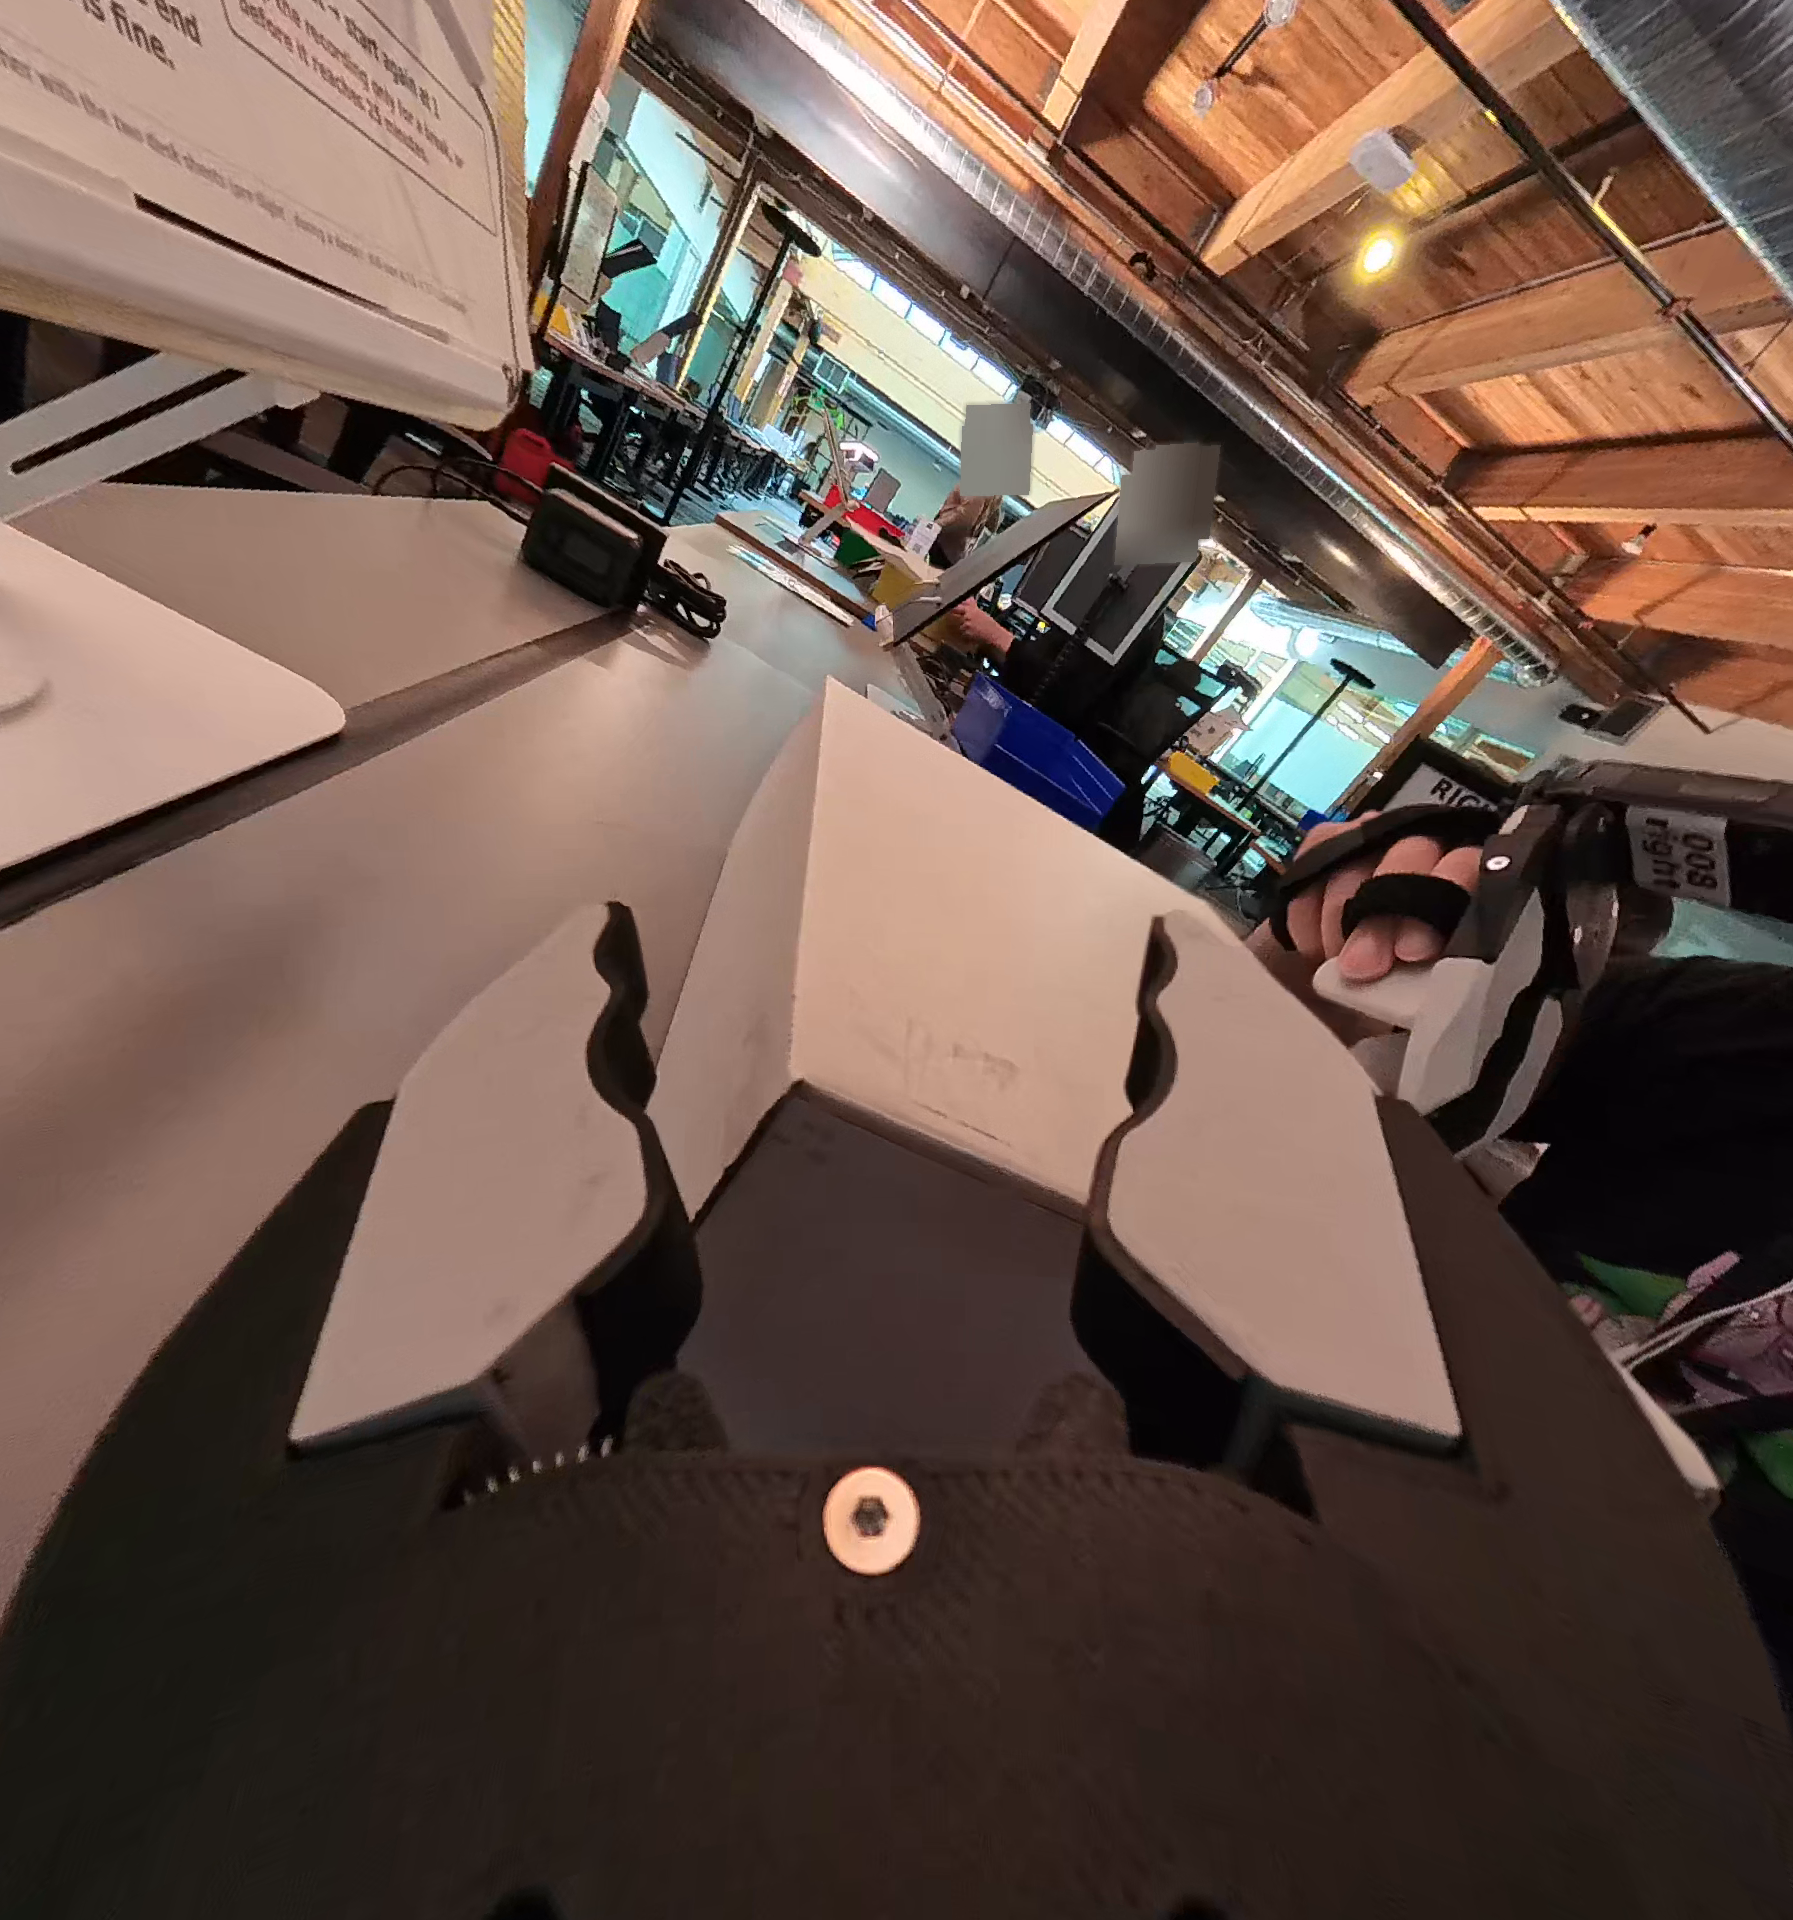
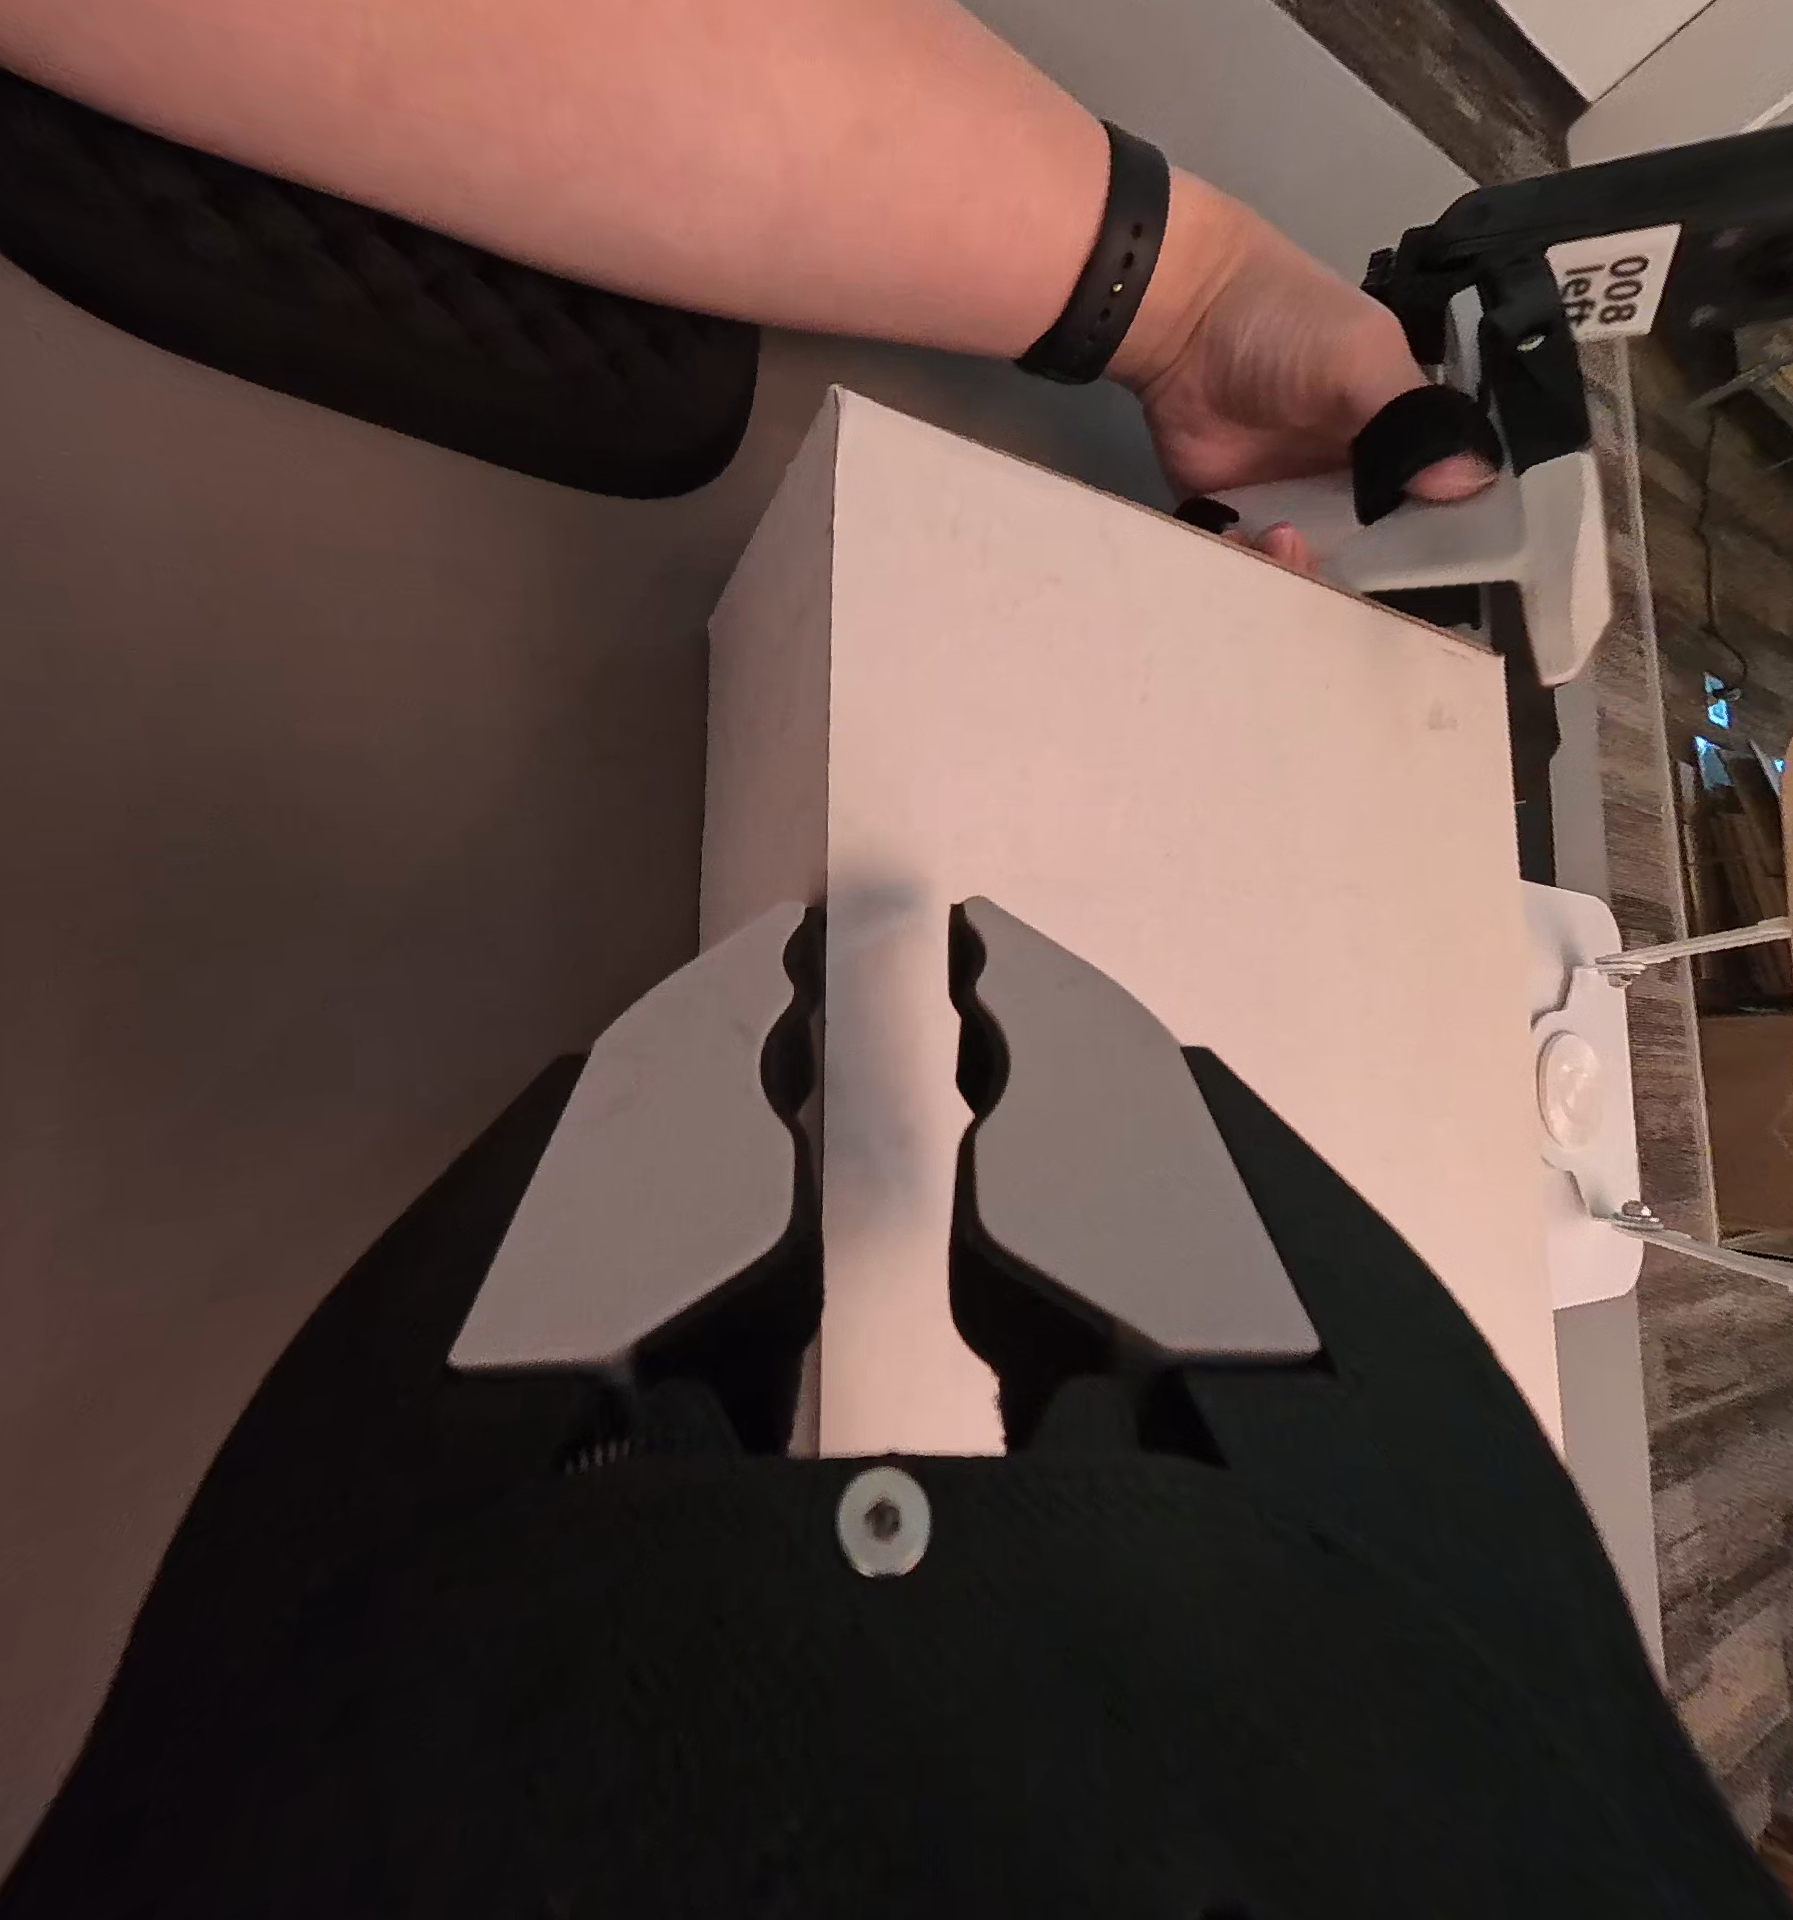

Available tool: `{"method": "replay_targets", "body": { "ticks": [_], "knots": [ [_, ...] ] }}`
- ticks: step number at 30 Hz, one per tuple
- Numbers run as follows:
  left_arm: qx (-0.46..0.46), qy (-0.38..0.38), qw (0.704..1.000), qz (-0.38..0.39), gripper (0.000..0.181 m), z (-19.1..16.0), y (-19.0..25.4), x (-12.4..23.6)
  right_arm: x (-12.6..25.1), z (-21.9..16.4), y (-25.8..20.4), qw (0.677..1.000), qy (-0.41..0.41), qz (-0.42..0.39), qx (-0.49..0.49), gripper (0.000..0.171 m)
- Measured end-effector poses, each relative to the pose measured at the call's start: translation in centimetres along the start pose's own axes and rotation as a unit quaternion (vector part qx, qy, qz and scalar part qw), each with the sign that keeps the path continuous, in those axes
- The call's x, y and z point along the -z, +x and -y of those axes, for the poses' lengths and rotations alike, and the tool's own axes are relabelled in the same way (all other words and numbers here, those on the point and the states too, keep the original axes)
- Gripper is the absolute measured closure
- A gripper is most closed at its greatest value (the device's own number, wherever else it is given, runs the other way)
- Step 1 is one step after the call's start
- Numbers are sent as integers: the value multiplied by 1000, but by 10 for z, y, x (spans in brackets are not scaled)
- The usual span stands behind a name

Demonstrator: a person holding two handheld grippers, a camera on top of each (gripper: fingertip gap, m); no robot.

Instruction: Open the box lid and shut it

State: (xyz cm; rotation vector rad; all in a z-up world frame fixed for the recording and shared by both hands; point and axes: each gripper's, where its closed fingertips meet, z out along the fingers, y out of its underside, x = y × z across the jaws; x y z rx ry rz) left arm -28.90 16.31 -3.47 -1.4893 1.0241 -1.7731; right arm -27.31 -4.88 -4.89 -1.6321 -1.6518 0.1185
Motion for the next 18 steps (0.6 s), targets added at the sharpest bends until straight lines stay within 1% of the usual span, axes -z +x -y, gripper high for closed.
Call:
{"method": "replay_targets", "body": {
  "ticks": [3, 5, 7, 9, 12, 15, 16, 18],
  "knots": [
    [-11, -12, 1000, 7, 95, -3, -1, 1, 1, 0, 0, 1000, 2, 2, -1, 149],
    [-15, -20, 1000, 19, 103, -3, -4, 5, 1, -1, -2, 1000, 0, 6, 0, 153],
    [-8, -19, 999, 38, 103, -2, -10, 10, 0, -2, -3, 1000, -3, 7, 6, 155],
    [9, -25, 999, 39, 106, -3, -11, 13, 0, -2, -4, 1000, -3, 8, 8, 155],
    [13, -52, 998, 43, 121, -10, -13, 11, 1, -2, -4, 1000, -2, 11, 7, 157],
    [11, -72, 996, 49, 130, -15, -15, 8, 2, -2, -3, 1000, -3, 7, 11, 159],
    [15, -74, 996, 45, 141, -15, -14, 7, 2, -2, -3, 1000, -2, 4, 14, 160],
    [18, -75, 996, 44, 143, -16, -13, 6, 2, -2, -3, 1000, -2, 6, 15, 160]
  ]
}}
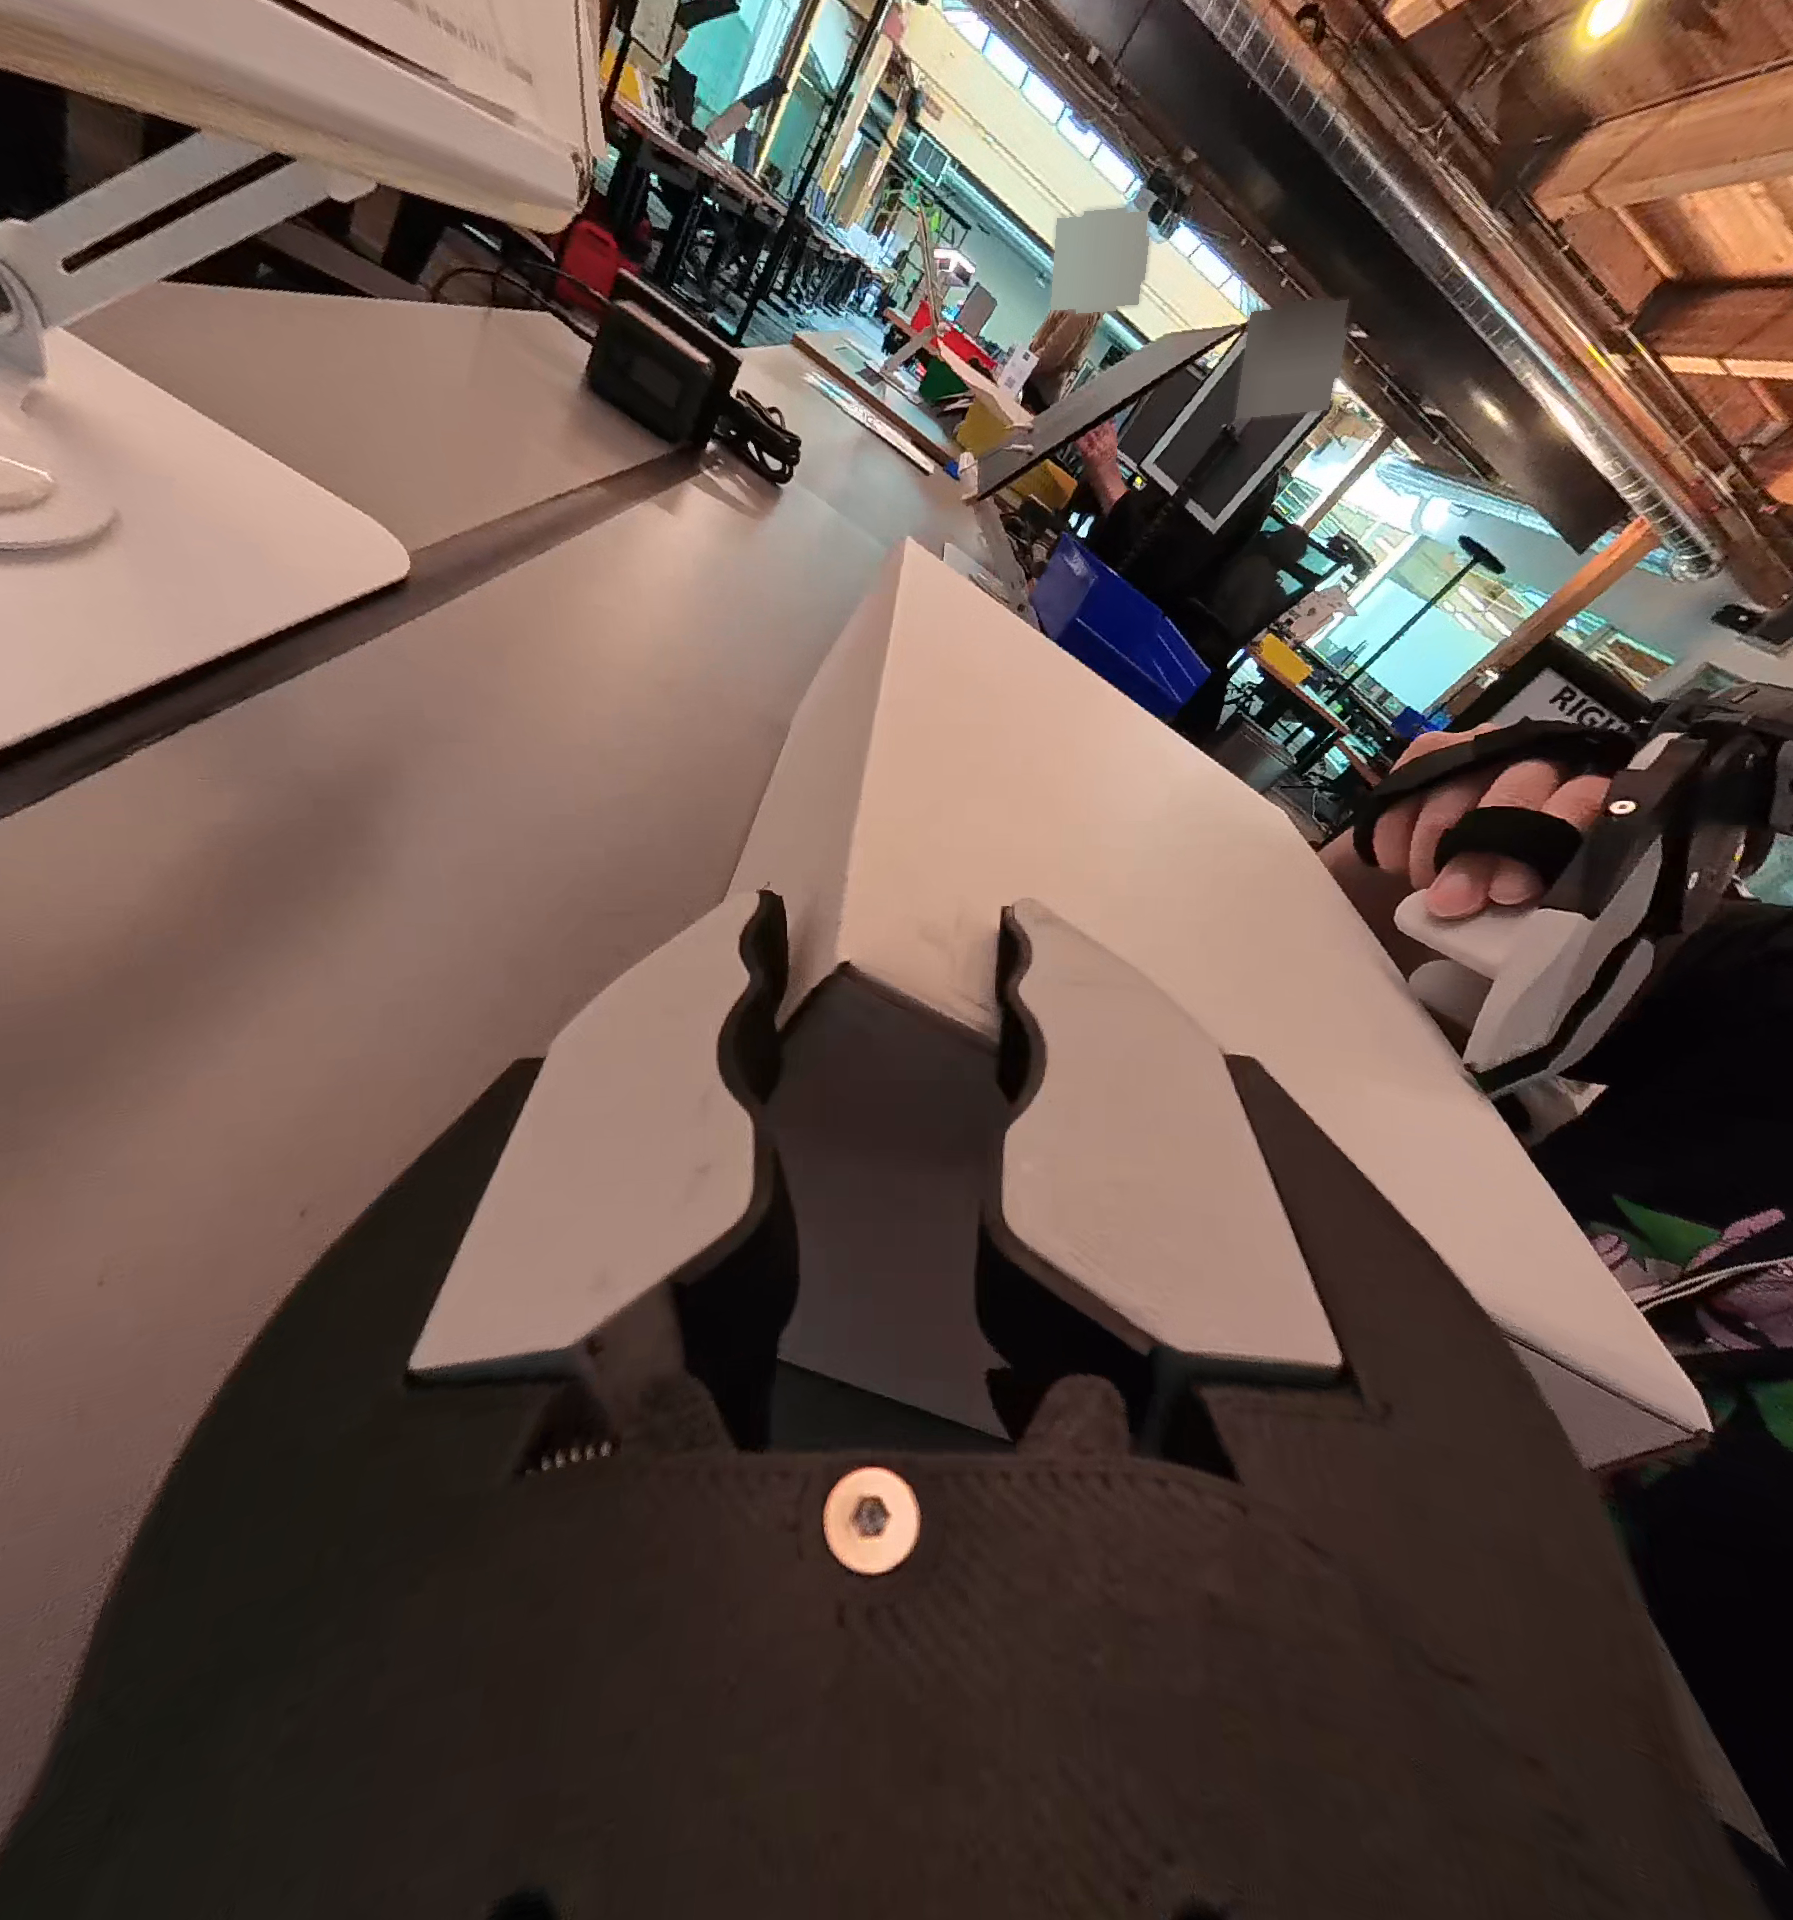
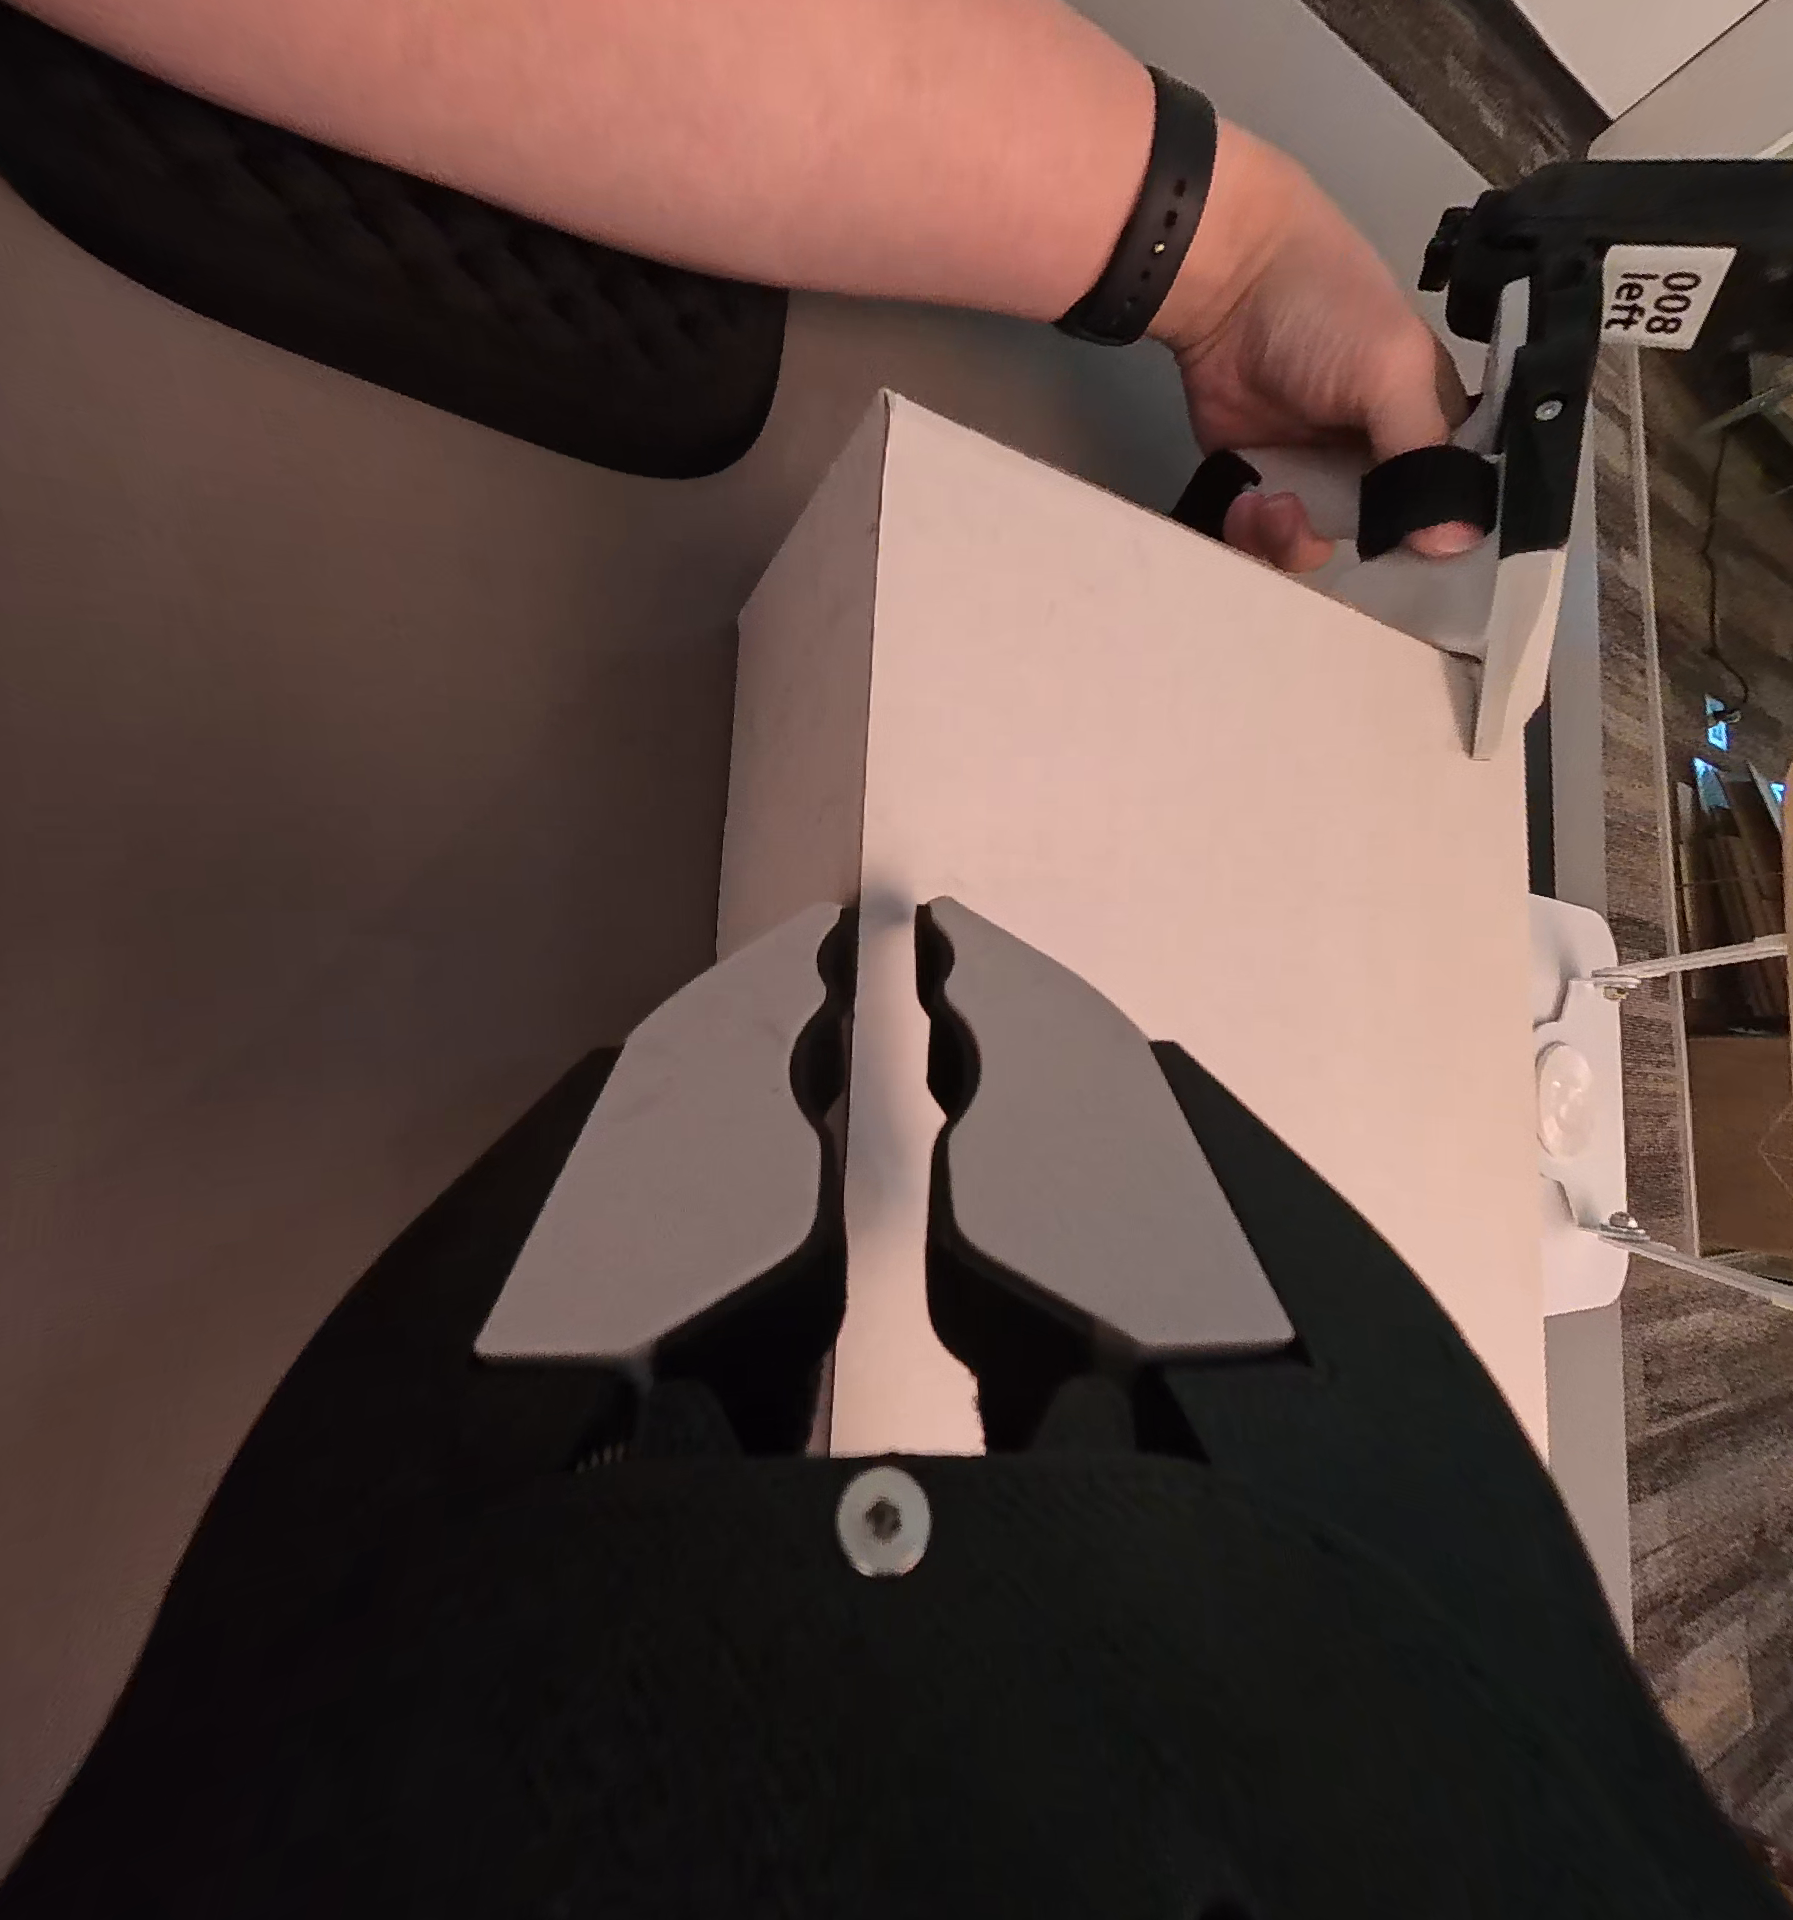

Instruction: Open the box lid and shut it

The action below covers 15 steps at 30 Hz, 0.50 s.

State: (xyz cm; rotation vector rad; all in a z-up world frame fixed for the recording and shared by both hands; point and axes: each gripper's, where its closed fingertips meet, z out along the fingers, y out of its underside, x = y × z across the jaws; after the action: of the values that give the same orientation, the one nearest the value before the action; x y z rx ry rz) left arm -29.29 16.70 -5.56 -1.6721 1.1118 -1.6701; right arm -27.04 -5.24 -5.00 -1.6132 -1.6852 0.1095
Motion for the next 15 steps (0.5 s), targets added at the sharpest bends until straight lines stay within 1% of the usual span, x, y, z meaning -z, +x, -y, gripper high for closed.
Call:
{"method": "replay_targets", "body": {
  "ticks": [10, 15],
  "knots": [
    [-15, -7, 1000, 0, 145, -3, 2, 1, 9, 0, 5, 1000, -4, -8, 10, 160],
    [-20, -10, 1000, 0, 146, -4, 3, 3, 13, 5, 8, 999, 1, -33, 36, 160]
  ]
}}
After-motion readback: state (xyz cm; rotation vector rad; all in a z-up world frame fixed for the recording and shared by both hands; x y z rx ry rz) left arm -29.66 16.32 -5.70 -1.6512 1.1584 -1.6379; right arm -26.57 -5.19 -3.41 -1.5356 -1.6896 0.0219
